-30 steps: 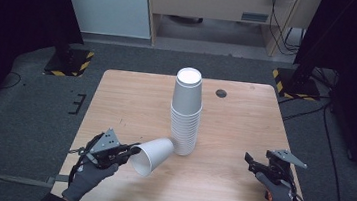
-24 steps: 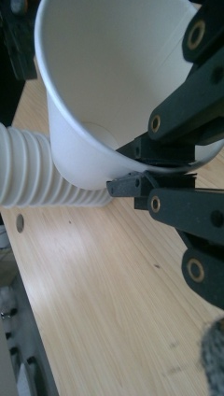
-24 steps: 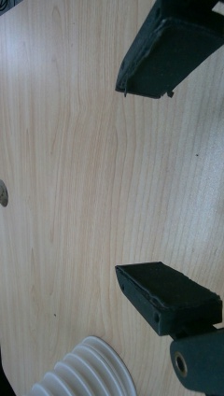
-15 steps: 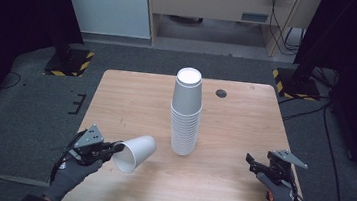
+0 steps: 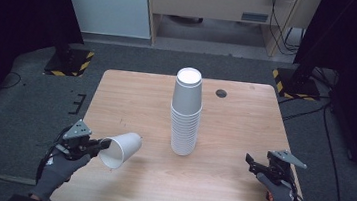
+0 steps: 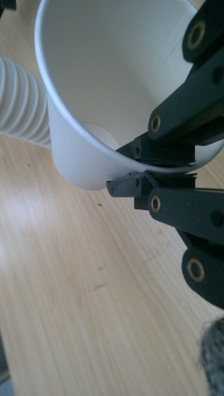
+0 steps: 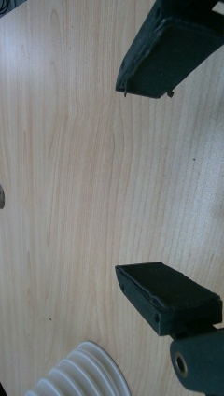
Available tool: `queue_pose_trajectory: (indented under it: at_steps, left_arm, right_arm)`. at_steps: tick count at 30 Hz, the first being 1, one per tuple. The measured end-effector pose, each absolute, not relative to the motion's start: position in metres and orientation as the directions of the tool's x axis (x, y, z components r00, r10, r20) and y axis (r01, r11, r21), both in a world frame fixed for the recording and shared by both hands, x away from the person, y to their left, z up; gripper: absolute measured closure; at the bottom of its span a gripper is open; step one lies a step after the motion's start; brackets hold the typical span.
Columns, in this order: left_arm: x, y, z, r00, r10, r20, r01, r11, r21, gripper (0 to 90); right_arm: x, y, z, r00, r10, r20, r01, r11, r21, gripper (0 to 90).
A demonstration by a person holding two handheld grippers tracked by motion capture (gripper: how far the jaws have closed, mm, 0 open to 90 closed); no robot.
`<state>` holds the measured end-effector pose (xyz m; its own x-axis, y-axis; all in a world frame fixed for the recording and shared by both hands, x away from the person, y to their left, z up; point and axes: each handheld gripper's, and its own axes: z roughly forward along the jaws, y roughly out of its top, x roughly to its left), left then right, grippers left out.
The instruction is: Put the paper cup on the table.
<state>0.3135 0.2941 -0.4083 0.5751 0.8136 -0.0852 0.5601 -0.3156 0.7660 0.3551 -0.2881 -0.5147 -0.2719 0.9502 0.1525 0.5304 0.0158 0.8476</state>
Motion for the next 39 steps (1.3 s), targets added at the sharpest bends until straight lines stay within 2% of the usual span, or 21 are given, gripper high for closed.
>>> queue_pose_trajectory:
  at_steps: [11, 24, 39]
  left_arm:
    - [0.321, 0.303, -0.411, 0.44, 0.886, -0.147, 0.685, -0.225, 0.693, 85.9]
    - [0.33, 0.304, -0.406, 0.369, 0.92, -0.131, 0.745, -0.209, 0.633, 86.0]
    - [0.347, 0.308, -0.403, 0.302, 0.939, -0.163, 0.866, -0.199, 0.459, 85.9]
  right_arm:
    - [0.355, -0.287, -0.516, -0.278, 0.948, 0.154, 0.54, 0.022, 0.841, 11.0]
    - [0.355, -0.287, -0.517, -0.28, 0.948, 0.153, 0.541, 0.024, 0.841, 11.0]
    - [0.355, -0.287, -0.518, -0.285, 0.945, 0.16, 0.55, 0.024, 0.835, 11.2]
